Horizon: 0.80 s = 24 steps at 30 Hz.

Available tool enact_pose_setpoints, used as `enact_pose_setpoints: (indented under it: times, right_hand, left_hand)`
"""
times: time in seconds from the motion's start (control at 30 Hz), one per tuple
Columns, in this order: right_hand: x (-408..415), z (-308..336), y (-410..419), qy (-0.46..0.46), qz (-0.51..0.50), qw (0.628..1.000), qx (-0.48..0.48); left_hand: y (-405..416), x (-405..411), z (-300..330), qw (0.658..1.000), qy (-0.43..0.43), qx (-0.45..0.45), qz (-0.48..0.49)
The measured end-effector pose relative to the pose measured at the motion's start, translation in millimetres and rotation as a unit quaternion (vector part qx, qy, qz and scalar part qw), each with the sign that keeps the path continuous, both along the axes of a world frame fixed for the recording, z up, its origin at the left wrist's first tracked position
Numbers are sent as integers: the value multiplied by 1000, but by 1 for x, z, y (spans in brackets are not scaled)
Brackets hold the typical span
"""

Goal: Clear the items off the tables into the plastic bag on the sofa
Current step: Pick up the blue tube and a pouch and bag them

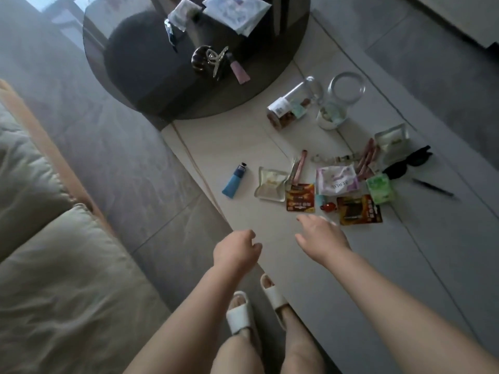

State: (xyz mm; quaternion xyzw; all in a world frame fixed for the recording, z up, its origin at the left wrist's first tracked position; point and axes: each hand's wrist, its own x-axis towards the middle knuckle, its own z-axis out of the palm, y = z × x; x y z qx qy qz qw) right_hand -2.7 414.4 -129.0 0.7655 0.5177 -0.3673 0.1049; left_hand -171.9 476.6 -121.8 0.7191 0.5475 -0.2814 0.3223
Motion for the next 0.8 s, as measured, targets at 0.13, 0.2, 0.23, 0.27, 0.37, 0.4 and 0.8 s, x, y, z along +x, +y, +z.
enact_pose_setpoints:
  times: [0.13,0.2,0.23,0.27,0.37,0.4,0.8]
  right_hand:
    - [7,-17,34,-4,-25,1000,1]
    - [5,-27,50,-4,-45,999,-10]
    - [3,-35,58,-2,-57,998,-16]
    - [0,-43,66,0,-71,997,-23]
    - [-6,-65,92,-2,-112,993,-40]
    - [-9,-74,101,-5,-123,991,-45]
    - [-35,-137,160,-106,-385,916,-34]
  left_hand:
    - [50,11,-23,1000,6,22,-3]
    - [75,15,-37,999,6,33,4]
    - [87,18,-44,999,10,38,-3]
    - [100,21,-52,999,15,45,-17]
    - [136,30,-75,997,26,54,-42]
    - [146,33,-83,997,29,52,-40]
    - [200,49,-162,993,28,10,-111]
